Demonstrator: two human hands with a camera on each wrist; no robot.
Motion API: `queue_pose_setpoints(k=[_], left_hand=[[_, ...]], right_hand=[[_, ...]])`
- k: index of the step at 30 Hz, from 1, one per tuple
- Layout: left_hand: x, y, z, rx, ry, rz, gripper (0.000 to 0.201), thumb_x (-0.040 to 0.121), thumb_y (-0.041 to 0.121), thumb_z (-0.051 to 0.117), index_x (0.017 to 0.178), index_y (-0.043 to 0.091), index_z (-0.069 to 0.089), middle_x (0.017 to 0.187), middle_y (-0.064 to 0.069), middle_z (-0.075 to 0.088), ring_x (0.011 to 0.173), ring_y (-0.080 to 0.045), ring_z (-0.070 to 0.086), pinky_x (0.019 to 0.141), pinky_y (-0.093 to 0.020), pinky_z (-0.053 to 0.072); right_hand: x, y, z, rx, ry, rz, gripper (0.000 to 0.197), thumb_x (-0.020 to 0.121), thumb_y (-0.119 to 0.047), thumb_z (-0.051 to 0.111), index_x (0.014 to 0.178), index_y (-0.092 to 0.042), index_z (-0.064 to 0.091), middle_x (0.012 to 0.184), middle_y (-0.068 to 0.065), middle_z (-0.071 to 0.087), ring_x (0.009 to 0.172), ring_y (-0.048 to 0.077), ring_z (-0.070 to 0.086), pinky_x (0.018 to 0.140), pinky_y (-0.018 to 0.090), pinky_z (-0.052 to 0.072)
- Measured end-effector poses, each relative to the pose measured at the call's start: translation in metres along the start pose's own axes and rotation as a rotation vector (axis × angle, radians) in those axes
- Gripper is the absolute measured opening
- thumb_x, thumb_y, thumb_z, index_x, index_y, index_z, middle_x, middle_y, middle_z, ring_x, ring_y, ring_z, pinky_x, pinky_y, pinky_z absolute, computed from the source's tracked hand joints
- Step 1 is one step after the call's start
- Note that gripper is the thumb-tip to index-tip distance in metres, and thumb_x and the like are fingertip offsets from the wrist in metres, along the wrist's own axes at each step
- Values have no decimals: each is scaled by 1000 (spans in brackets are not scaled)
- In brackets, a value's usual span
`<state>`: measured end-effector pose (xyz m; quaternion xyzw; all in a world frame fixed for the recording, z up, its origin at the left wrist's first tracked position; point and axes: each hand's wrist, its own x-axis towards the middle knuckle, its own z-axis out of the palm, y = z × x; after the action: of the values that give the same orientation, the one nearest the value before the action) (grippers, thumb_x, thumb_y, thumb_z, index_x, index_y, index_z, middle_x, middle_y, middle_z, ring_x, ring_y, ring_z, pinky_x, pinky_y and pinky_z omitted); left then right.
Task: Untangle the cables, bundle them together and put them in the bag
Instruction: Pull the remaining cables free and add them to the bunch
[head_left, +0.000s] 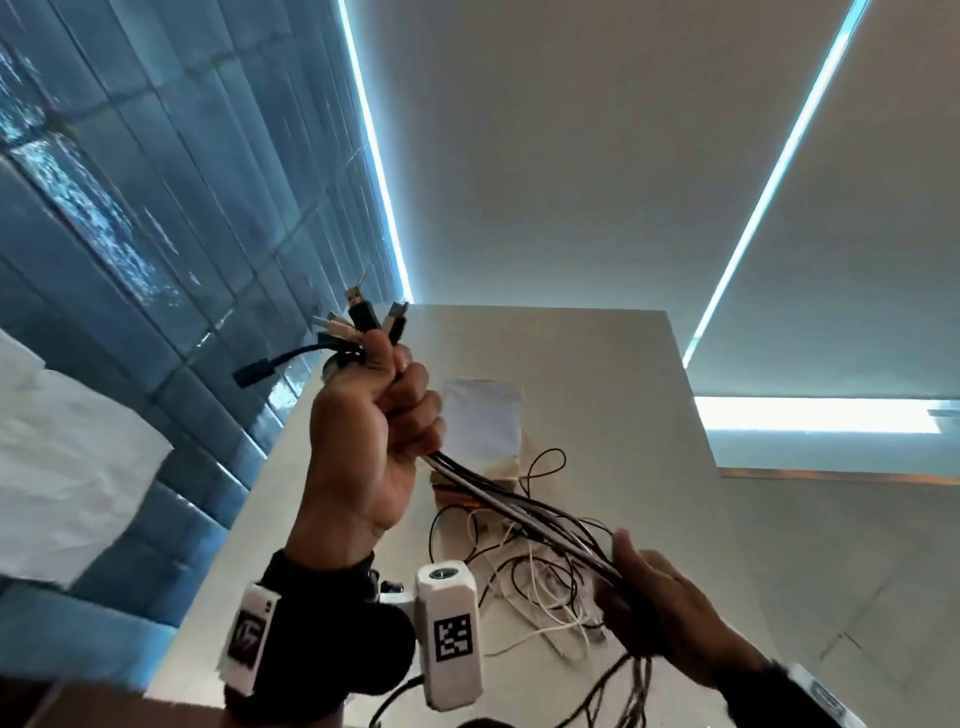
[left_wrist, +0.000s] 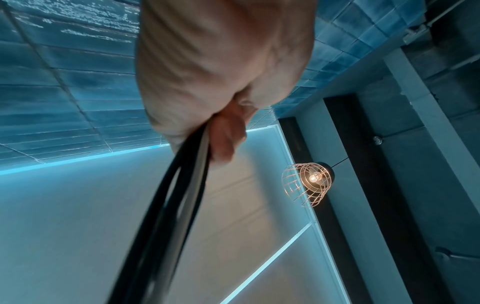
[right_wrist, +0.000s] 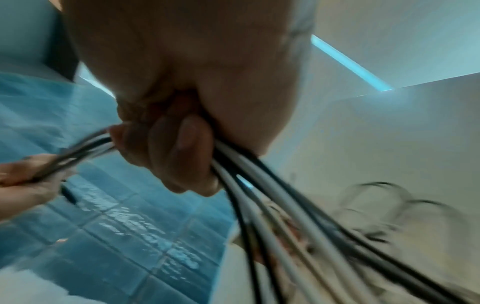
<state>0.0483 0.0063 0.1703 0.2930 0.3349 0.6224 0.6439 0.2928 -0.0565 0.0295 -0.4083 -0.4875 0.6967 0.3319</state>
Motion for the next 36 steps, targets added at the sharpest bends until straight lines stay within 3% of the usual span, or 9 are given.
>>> queue_pose_setpoints(k=[3,6,8,11,13,15,18,28,36], left_hand=[[0,-8,-4,16,31,-30,30,95,34,40,68,20,38,50,9,20,38,-4,15,38,-20,13],[1,-14,-6,22,34,-59,31,95,34,40,68,19,39,49,9,21,36,-3,15,38,-19,11],[1,-15,-6,34,20,-73,31,94,36,42,68,19,40,49,9,21,36,-3,15,38,-19,10],[-3,-17,-1,51,-5,-83,30,91,37,44,69,18,41,50,9,20,36,-3,15,40,-19,9],[-7,-20,2,68,-17,-101,31,94,37,42,68,18,41,51,8,19,37,-3,14,41,-21,7],[-10,-22,3,89,-18,-118,33,97,35,41,68,18,42,52,8,20,38,-4,14,43,-24,6],[-15,-20,2,98,-12,-131,36,99,35,38,67,19,42,51,8,21,39,-4,14,44,-25,5],[-17,-20,-1,130,-22,-142,29,88,40,46,70,18,41,51,7,20,39,-5,14,42,-23,9],[-18,-19,-5,166,-30,-149,30,90,39,44,70,17,39,52,6,20,40,-6,14,42,-24,9]], right_hand=[[-20,48,-20,-50,148,242,62,89,-61,46,48,-14,43,45,1,26,37,12,28,39,20,23],[-30,95,-40,-507,192,437,21,83,-45,60,64,-38,67,43,-9,34,38,2,37,44,22,31],[-28,121,-51,-669,276,470,36,81,-38,68,47,-34,56,42,-9,40,45,-3,38,54,22,36],[-14,137,-53,-798,300,408,31,78,-31,70,58,-51,58,51,-20,57,53,-6,51,59,10,39],[-1,143,-51,-866,248,410,31,75,-35,67,68,-61,53,63,-14,64,60,-7,55,62,9,40],[9,154,-50,-890,265,401,15,68,-44,63,77,-51,54,70,-10,64,67,0,56,68,19,46],[19,161,-48,-923,302,369,34,63,-55,66,88,-35,54,81,-13,62,77,9,58,71,28,48],[35,160,-44,-1078,370,277,62,79,-27,52,137,-43,38,102,-5,51,87,21,65,69,36,52],[58,160,-40,-1139,341,240,32,91,-45,48,123,-42,50,108,-2,54,95,25,64,71,33,46]])
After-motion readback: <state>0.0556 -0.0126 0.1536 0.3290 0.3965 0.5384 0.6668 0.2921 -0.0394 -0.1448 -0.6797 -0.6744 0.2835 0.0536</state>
